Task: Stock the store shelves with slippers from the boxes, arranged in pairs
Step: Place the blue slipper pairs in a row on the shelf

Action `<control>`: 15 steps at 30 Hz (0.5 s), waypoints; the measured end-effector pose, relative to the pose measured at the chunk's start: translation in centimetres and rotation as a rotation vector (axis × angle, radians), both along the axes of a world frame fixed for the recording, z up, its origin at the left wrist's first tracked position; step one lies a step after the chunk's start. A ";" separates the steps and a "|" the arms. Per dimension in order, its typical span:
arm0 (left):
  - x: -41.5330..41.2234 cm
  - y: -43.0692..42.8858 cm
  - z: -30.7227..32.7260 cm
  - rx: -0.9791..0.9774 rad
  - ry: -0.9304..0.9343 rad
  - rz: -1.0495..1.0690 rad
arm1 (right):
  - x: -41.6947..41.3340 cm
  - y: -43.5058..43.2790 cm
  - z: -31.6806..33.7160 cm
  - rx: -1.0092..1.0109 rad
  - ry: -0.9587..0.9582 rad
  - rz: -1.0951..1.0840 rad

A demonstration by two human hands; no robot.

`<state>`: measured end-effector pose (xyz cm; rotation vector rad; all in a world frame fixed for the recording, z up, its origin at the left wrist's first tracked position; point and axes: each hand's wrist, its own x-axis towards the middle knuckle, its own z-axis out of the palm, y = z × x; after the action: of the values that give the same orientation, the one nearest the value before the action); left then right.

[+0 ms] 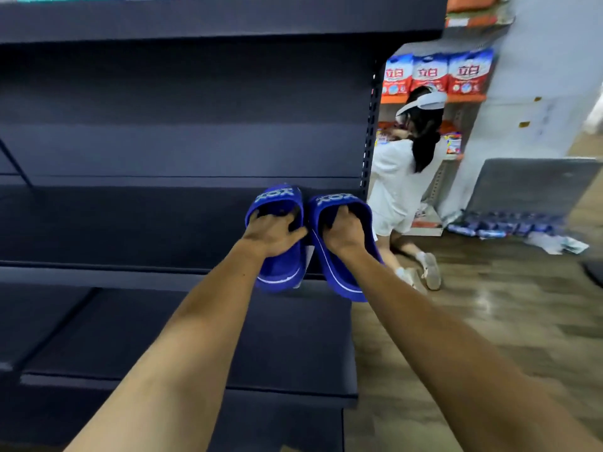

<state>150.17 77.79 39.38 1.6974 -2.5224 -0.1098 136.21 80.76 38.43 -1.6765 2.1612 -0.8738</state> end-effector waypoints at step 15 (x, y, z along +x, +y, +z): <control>-0.8 -4.0 -0.6 -0.219 0.030 -0.084 | 1.5 -6.1 0.6 0.012 -0.090 -0.138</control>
<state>149.39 73.77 38.80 1.4965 -2.4790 0.1293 137.70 74.67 39.00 -1.4668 2.2374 -0.9521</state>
